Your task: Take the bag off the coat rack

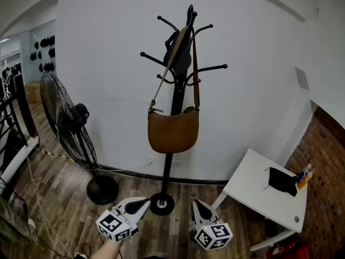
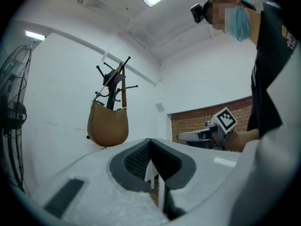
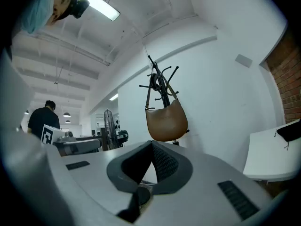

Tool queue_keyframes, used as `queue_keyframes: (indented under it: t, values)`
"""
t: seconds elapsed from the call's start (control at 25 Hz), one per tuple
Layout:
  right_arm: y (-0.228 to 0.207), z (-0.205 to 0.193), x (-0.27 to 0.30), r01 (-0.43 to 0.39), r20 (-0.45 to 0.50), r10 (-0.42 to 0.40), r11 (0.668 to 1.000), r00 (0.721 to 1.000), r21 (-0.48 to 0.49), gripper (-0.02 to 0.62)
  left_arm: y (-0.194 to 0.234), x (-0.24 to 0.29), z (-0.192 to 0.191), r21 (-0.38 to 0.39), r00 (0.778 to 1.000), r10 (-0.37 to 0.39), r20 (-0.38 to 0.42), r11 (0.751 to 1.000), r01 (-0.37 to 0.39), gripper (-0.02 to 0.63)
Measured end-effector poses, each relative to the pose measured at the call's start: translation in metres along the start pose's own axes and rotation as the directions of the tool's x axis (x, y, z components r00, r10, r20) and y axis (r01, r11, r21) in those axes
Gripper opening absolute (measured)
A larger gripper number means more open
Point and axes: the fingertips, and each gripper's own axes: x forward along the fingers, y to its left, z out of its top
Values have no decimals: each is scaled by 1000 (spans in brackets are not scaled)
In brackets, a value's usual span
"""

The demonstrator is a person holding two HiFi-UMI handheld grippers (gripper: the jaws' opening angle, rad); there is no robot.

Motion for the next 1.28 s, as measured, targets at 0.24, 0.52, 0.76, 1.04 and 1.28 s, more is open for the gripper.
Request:
queue_keyframes:
  t: [0.24, 0.52, 0.76, 1.04, 1.28]
  values:
    - [4, 6, 3, 36, 64, -37, 999, 997, 24, 2, 7, -4, 0, 12, 999, -38, 1, 999, 38, 5]
    - [5, 12, 12, 83, 84, -82, 996, 993, -15, 87, 18, -4, -3, 19, 995, -100, 0, 995, 100, 117]
    - [1, 9, 30, 79, 43, -77, 995, 996, -57, 135, 33, 11, -8, 10, 995, -104, 0, 994, 104, 151]
    - [-32, 13, 67, 79, 54, -76, 996, 996, -42, 130, 60, 45, -11, 24, 997, -79, -10, 997, 79, 150]
    - [-72, 30, 104, 52, 68, -50, 998, 996, -39, 133, 89, 88, -3, 46, 1000, -23, 0, 999, 23, 149]
